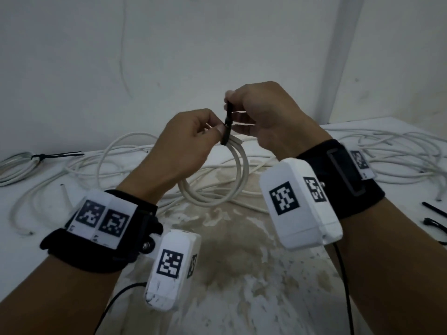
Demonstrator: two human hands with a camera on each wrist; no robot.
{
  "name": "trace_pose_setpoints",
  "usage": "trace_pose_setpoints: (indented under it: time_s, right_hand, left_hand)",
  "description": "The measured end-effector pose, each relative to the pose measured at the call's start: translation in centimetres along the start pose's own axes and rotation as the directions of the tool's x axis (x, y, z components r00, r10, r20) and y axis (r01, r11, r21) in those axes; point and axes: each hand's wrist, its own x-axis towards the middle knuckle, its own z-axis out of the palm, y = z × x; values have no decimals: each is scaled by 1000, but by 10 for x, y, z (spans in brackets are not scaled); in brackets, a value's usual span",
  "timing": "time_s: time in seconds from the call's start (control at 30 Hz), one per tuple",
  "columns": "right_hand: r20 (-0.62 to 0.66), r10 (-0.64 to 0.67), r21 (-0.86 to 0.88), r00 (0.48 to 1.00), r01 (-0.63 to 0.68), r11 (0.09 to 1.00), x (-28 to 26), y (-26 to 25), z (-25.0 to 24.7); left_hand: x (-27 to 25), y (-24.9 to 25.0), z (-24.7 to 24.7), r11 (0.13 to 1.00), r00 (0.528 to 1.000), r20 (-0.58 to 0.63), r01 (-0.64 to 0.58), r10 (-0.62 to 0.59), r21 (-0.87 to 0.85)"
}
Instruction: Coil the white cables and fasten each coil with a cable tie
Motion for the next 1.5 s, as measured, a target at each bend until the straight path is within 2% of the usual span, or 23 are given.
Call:
trace_pose_setpoints:
  time_s: [0.1, 0.2, 0.3, 0.4, 0.5, 0.87, 1.03, 1.1, 1.2, 1.27, 1.4, 1.5]
  right_hand:
    - [71, -60, -114, 996, 67, 991, 0, 2, -1]
    - [181, -149, -221, 972, 187, 957, 1, 6, 5]
    - [168, -304, -319, 938, 343, 883, 2, 10, 12]
    - [154, -419, -440, 895, 442, 782, 4, 11, 16]
    - [142, -457, -525, 878, 459, 717, 4, 10, 15]
    - [65, -461, -610, 885, 401, 683, 14, 10, 6]
    - [35, -396, -599, 918, 336, 727, 18, 12, 3]
    - [9, -356, -594, 934, 292, 750, 18, 13, 1]
    - [-8, -240, -451, 971, 211, 867, 15, 17, 0]
    - [-16, -186, -374, 982, 167, 912, 14, 19, 0]
    - [-39, -251, -323, 967, 226, 919, 15, 17, 1]
    - [39, -222, -233, 974, 225, 946, 12, 14, 0]
  left_hand:
    - [4, -4, 3, 986, 991, -34, 128, -132, -110]
    - [8, -9, 0, 929, 958, -68, 251, -278, -273]
    - [9, -11, -3, 900, 942, -82, 284, -327, -331]
    - [8, -12, -4, 901, 946, -81, 269, -314, -341]
    - [7, -11, -3, 932, 961, -94, 223, -259, -286]
    - [5, -10, 7, 982, 984, -116, 114, -133, -151]
    - [2, -10, 12, 991, 990, -118, 58, -72, -119]
    - [1, -9, 14, 994, 991, -136, -1, -14, -109]
    - [-2, -7, 16, 991, 982, -166, -107, 92, -80]
    - [-3, -7, 16, 986, 978, -169, -140, 124, -89]
    - [1, -9, 14, 991, 979, -197, -81, 59, -106]
    - [5, -10, 10, 992, 975, -220, -6, -22, -129]
